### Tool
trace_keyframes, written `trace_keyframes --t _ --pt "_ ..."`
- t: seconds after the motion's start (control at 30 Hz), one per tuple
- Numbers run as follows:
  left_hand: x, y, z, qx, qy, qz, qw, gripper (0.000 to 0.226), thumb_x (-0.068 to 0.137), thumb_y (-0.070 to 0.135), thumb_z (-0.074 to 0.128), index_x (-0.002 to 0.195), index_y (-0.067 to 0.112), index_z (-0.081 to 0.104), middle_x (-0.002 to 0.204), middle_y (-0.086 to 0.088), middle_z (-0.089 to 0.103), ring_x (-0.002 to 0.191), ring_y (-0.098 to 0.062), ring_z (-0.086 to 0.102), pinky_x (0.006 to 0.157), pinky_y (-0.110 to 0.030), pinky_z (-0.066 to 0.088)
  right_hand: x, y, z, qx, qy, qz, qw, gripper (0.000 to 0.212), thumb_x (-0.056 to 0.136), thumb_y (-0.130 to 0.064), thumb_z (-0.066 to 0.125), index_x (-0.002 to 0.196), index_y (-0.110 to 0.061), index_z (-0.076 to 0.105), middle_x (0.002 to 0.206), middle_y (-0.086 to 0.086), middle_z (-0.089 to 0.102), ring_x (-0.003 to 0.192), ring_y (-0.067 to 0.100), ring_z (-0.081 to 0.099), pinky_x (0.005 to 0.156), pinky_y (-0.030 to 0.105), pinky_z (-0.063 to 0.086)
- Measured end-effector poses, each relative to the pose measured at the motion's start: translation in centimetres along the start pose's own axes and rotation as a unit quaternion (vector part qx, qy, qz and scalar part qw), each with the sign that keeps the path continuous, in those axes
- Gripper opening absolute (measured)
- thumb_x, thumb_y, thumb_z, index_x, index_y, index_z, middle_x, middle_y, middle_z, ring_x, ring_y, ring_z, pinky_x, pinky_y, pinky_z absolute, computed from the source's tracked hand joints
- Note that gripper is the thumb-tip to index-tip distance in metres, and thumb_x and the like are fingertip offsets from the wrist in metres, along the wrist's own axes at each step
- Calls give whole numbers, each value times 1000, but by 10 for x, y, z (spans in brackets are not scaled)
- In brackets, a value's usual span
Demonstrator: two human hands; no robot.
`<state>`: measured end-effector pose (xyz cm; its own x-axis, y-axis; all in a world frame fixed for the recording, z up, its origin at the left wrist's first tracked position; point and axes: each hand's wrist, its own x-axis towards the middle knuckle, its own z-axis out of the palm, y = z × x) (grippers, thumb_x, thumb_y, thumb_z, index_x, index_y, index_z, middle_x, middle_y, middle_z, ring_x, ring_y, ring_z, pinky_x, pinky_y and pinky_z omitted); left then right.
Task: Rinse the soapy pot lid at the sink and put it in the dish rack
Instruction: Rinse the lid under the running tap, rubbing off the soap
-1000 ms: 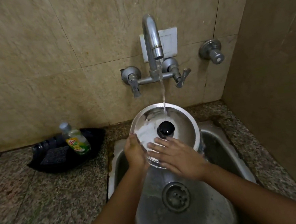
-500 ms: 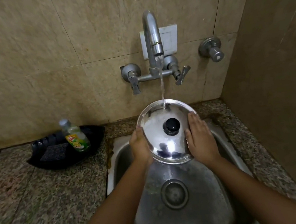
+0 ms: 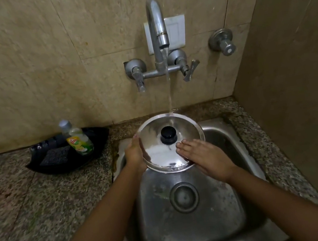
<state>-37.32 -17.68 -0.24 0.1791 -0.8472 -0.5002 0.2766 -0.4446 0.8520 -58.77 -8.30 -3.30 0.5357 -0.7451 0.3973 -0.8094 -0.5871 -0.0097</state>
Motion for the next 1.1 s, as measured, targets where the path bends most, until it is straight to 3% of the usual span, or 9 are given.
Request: trace_keyframes --t 0.13,0.23,0.4,0.53,0.6,0.7,0.77,0.97,1.1 --pt "-14 0 -23 58 -78 -140 985 65 94 60 31 113 2 56 97 -13 60 84 -27 58 75 -40 49 22 -13 -29 127 111 21 985 28 95 -17 51 119 -16 66 120 1 69 112 16 64 94 32 50" --pt "-17 -20 -48 149 -108 -167 969 92 83 78 17 132 9 51 114 -14 58 104 -29 56 88 -42 45 32 -25 -35 223 101 197 949 25 92 -20 58 116 -18 64 104 1 73 94 16 68 78 32 55" --pt "-19 -68 -66 -70 -222 -181 955 81 91 67 14 133 9 52 120 -14 65 115 -29 57 90 -42 46 26 -21 -1 509 126 478 705 13 87 -6 64 98 -11 68 96 13 71 91 26 65 86 44 52" --pt "-25 -91 -68 -27 -178 -126 975 66 89 62 38 131 15 57 127 -11 65 119 -28 58 104 -46 43 7 -21 22 596 110 601 521 9 87 -3 60 86 -9 67 83 15 67 75 30 63 72 37 52" --pt "-30 -97 -59 0 -106 -80 991 59 86 57 51 125 15 62 123 -11 67 114 -28 62 101 -49 47 4 -20 39 520 105 632 564 11 91 -13 58 84 -13 66 93 19 68 84 35 64 80 39 50" --pt "-29 -99 -39 -13 -37 -38 998 47 87 54 54 112 16 67 116 -12 69 107 -29 65 97 -48 50 10 -16 57 167 -23 582 796 37 97 -32 44 122 -9 55 128 18 58 120 36 53 100 42 40" --pt "-27 -93 -24 -16 -27 -40 999 42 91 51 50 100 14 69 107 -12 72 102 -28 67 96 -46 51 24 -16 62 43 -58 481 874 59 97 -39 38 146 -7 30 152 13 34 142 28 28 116 41 18" --pt "-16 -69 0 27 -13 -7 1000 43 93 51 47 91 15 72 95 -9 75 89 -24 70 90 -38 54 35 -47 47 142 -202 129 960 62 100 -45 20 152 -23 -5 161 -6 -10 147 11 -14 119 34 -7" --pt "-11 -60 -5 15 11 -2 1000 44 93 48 49 102 11 70 100 -10 73 88 -23 68 88 -40 55 -5 -13 37 22 -186 209 960 68 94 -52 18 153 -22 -1 161 -2 -3 149 17 -3 116 31 -7"
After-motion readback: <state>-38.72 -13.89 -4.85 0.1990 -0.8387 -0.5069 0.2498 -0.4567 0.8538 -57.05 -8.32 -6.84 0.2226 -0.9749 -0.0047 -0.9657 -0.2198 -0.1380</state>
